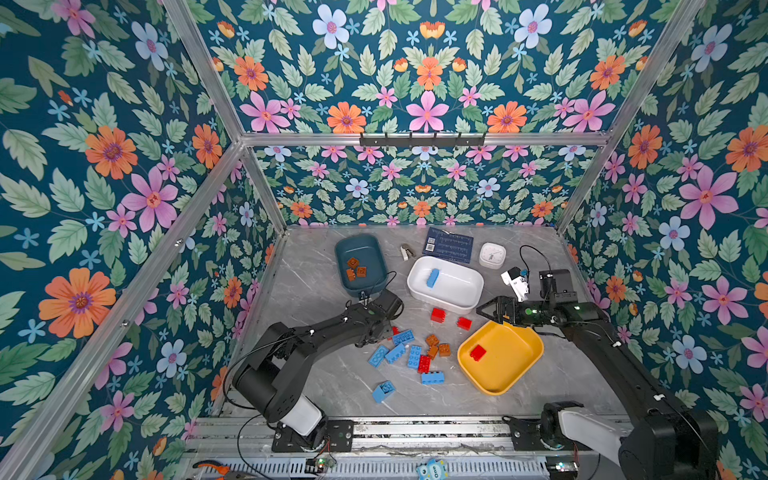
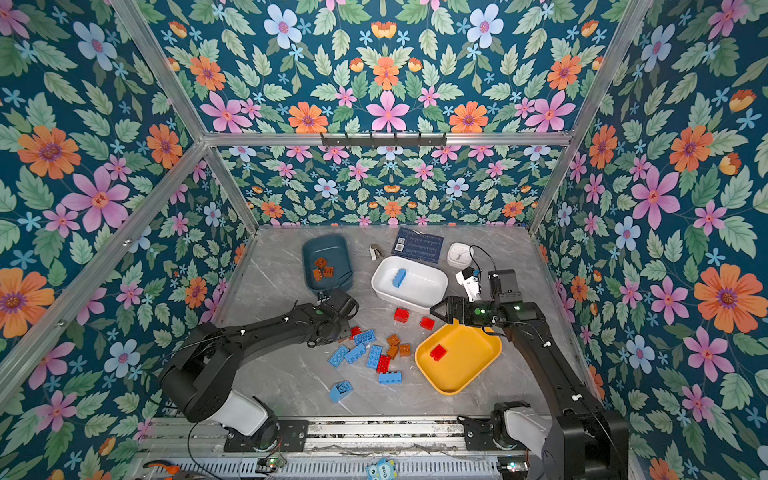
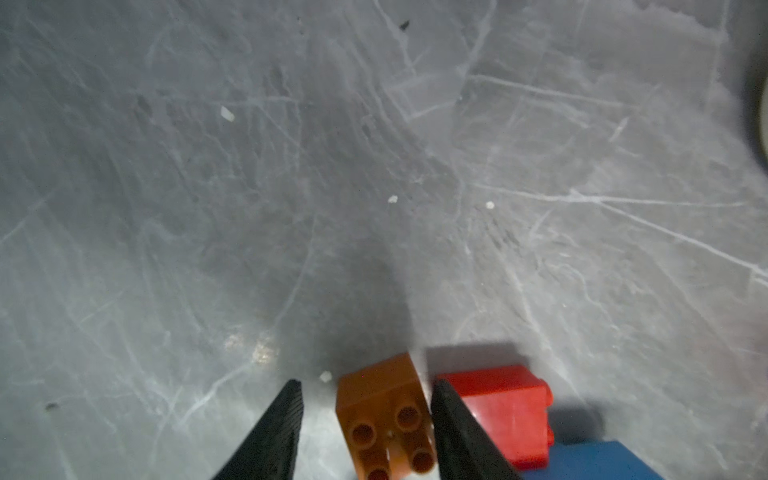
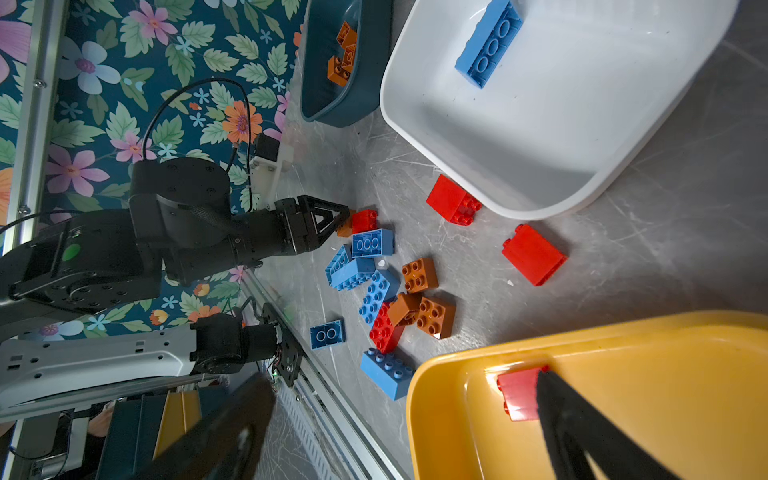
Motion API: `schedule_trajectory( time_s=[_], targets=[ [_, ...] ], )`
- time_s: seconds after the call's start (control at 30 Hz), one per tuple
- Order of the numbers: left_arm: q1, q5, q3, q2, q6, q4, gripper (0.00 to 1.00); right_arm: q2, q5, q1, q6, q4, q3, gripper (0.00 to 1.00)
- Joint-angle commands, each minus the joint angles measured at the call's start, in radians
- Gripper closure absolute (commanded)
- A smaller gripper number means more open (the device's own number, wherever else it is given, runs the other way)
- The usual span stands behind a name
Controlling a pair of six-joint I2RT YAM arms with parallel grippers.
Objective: Sort the legos into containers by color
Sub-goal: 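Grasp the orange-brown brick and drop it into the teal tub with the left gripper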
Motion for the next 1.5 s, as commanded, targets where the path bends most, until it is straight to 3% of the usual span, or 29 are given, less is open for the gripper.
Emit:
schedule_trajectory(
  time_s=[0.0, 0.27, 0.43, 0.53, 0.7, 0.83, 1.03, 1.27, 1.47],
  targets=[
    [0.0, -0.003, -0.014, -0.01, -0.014, -0.002, 0.52, -0.003, -0.002, 0.001, -0.004, 0.014, -0.004, 0.01],
    [-0.006, 0.04, -0.061, -0.036, -0.01, 0.013, 0.55, -0.002, -0.004, 0.0, -0.002, 0.024, -0.011, 0.01],
    [-0.007, 0.036, -0.073, -0.05, 0.007, 0.013, 0.76, -0.005, 0.003, 0.001, -0.005, 0.019, -0.013, 0.01],
    [-0.006, 0.005, -0.04, -0.065, 0.041, -0.027, 0.8, -0.014, 0.015, 0.001, -0.004, 0.021, -0.014, 0.01],
    [0.016, -0.054, 0.09, -0.055, 0.17, -0.094, 0.79, -0.01, 0.009, 0.0, 0.002, 0.033, -0.002, 0.01],
    [0.058, -0.111, 0.252, -0.014, 0.35, -0.122, 0.78, -0.004, -0.01, 0.001, 0.013, 0.053, 0.007, 0.01],
    [0.186, -0.13, 0.439, 0.102, 0.542, -0.063, 0.78, 0.002, -0.021, 0.001, 0.031, 0.083, 0.014, 0.01],
    [0.344, -0.053, 0.611, 0.306, 0.618, 0.048, 0.79, 0.015, -0.021, 0.001, 0.03, 0.092, 0.021, 0.01],
    [0.413, -0.008, 0.735, 0.452, 0.642, 0.109, 0.77, 0.023, -0.022, 0.0, 0.031, 0.102, 0.012, 0.01]
  ],
)
